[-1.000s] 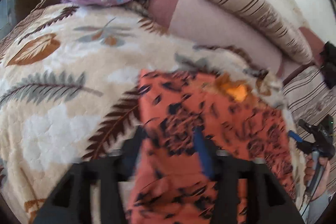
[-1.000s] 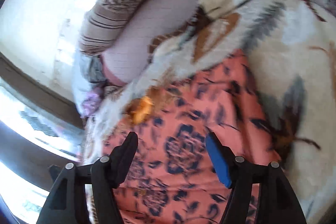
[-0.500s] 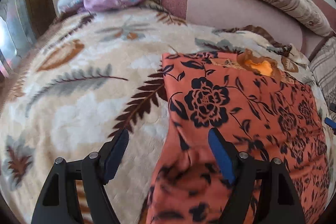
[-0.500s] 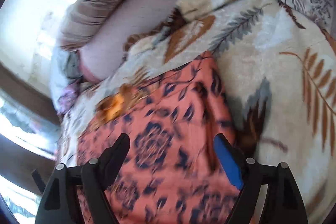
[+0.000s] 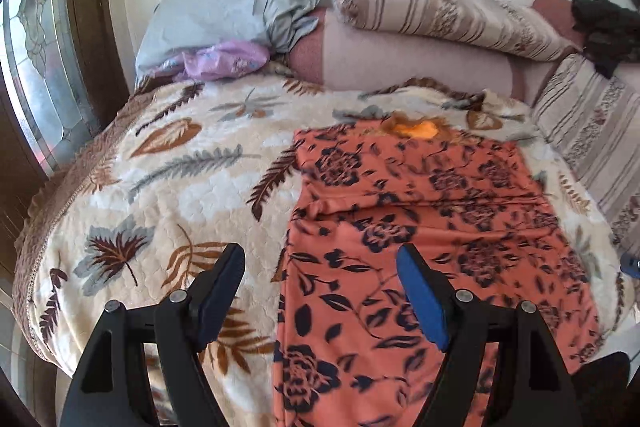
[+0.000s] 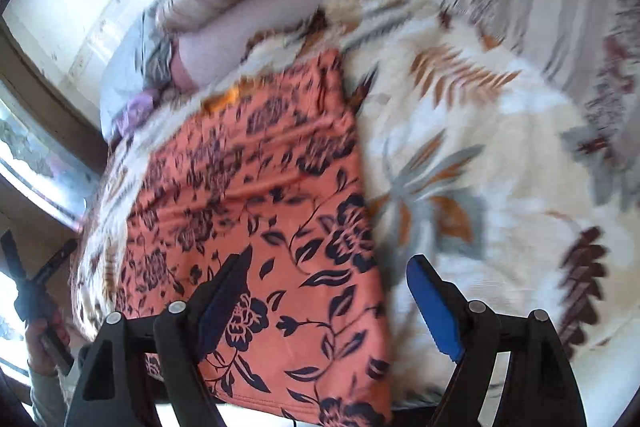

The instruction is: Fold small clothes

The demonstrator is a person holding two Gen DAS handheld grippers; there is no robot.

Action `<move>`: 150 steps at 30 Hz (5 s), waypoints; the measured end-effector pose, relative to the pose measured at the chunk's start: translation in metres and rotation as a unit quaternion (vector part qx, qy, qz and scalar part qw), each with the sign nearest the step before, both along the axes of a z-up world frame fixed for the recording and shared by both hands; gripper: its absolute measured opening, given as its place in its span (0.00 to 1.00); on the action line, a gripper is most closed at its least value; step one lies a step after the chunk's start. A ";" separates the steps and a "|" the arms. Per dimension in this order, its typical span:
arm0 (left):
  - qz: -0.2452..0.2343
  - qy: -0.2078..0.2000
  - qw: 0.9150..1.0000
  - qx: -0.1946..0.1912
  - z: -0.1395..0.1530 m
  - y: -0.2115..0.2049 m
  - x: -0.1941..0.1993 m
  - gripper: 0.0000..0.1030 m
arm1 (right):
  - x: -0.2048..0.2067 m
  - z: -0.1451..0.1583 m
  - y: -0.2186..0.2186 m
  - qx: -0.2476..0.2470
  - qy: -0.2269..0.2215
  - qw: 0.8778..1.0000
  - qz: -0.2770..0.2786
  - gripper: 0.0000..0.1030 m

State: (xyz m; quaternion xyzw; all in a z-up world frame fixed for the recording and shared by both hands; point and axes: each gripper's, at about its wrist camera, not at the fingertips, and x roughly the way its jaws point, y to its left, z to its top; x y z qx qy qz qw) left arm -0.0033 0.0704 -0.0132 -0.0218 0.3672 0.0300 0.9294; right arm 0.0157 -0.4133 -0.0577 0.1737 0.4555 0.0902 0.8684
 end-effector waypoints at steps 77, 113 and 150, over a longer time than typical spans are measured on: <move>0.033 0.204 0.972 -0.108 -0.146 0.035 -0.074 0.06 | -0.034 -0.112 0.000 0.132 0.193 0.972 0.027 0.08; -0.032 0.131 0.986 -0.095 -0.133 0.057 0.206 0.80 | 0.249 -0.107 0.059 0.014 0.091 0.994 0.064 0.65; -0.073 0.081 0.994 -0.024 -0.103 0.005 0.167 0.61 | 0.183 -0.068 0.045 -0.006 0.098 0.995 0.005 0.35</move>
